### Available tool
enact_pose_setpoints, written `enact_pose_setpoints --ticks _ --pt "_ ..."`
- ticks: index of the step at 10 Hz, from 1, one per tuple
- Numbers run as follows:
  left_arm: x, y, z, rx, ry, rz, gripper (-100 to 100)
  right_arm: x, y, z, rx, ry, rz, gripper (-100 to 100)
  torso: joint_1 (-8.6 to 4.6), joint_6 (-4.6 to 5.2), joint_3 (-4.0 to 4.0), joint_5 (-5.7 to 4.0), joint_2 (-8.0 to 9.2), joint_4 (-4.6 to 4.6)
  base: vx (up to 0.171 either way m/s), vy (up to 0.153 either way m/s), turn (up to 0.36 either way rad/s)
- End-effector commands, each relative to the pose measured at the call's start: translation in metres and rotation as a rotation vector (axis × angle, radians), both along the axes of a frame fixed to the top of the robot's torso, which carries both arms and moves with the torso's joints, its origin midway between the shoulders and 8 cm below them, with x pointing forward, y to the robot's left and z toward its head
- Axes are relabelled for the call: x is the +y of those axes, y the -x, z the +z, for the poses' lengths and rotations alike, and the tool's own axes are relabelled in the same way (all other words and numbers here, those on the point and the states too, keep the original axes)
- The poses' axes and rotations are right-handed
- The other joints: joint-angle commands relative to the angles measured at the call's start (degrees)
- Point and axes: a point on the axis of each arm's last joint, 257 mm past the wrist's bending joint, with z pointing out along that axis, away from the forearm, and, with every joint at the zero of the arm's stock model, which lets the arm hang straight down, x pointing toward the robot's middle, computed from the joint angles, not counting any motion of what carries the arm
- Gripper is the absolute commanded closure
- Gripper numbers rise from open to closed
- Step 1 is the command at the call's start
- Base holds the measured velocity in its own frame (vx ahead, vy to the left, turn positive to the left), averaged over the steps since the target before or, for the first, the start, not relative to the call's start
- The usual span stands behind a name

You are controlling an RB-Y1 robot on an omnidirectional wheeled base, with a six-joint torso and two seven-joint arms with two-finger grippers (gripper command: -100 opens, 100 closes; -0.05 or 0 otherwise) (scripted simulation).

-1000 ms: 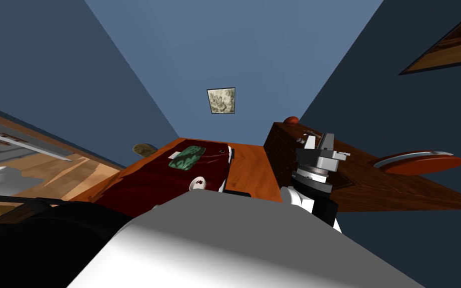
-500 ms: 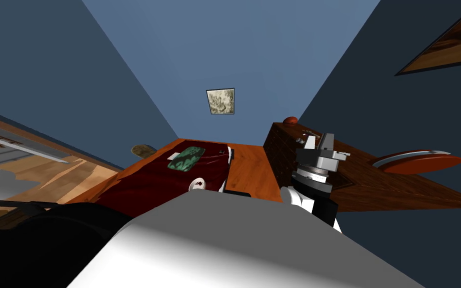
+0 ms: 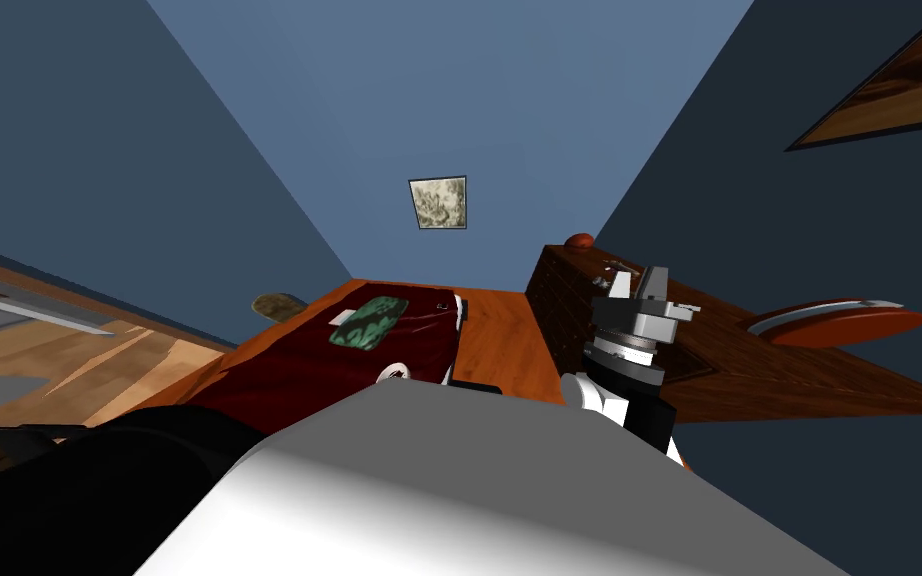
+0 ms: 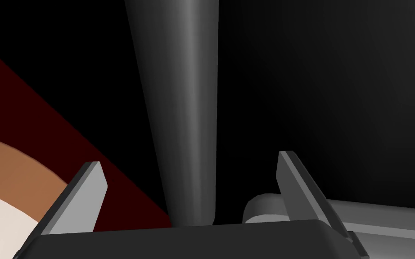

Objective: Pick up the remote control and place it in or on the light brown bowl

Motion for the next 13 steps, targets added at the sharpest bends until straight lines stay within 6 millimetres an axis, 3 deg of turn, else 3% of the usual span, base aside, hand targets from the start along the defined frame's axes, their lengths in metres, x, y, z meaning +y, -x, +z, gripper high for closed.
enact_pose_setpoints --ticks 1,6,7,8,9,13 --pt "-0.021 0.017 -0.001 0.033 0.031 -0.003 -100 0.000 0.000 0.000 0.000 0.000 0.000 0 0.00 0.00 0.00 0.00 0.00 0.00 0.086 0.059 -0.077" --pt "-0.071 0.062 0.007 0.122 0.120 -0.008 -100 0.000 0.000 0.000 0.000 0.000 0.000 0 -0.03 0.00 -0.05 0.00 -0.08 -0.02 0.072 0.038 -0.054" --pt "-0.063 0.056 0.008 0.108 0.107 -0.007 -100 0.000 0.000 0.000 0.000 0.000 0.000 0 -0.14 0.00 0.01 -0.02 0.03 0.00 0.007 -0.001 -0.007" --pt "-0.065 0.057 0.008 0.111 0.110 -0.008 0 0.000 0.000 0.000 0.000 0.000 0.000 0 -0.19 0.00 0.07 -0.04 0.12 0.03 0.000 0.000 0.000" --pt "-0.064 0.053 0.003 0.106 0.105 -0.008 -100 0.000 0.000 0.000 0.000 0.000 0.000 0 -0.20 0.00 0.09 -0.04 0.16 0.04 -0.017 -0.004 -0.002" --pt "-0.063 0.042 -0.009 0.094 0.093 -0.009 -100 0.000 0.000 0.000 0.000 0.000 0.000 0 -0.24 0.00 0.17 -0.05 0.30 0.07 -0.031 -0.007 -0.002"
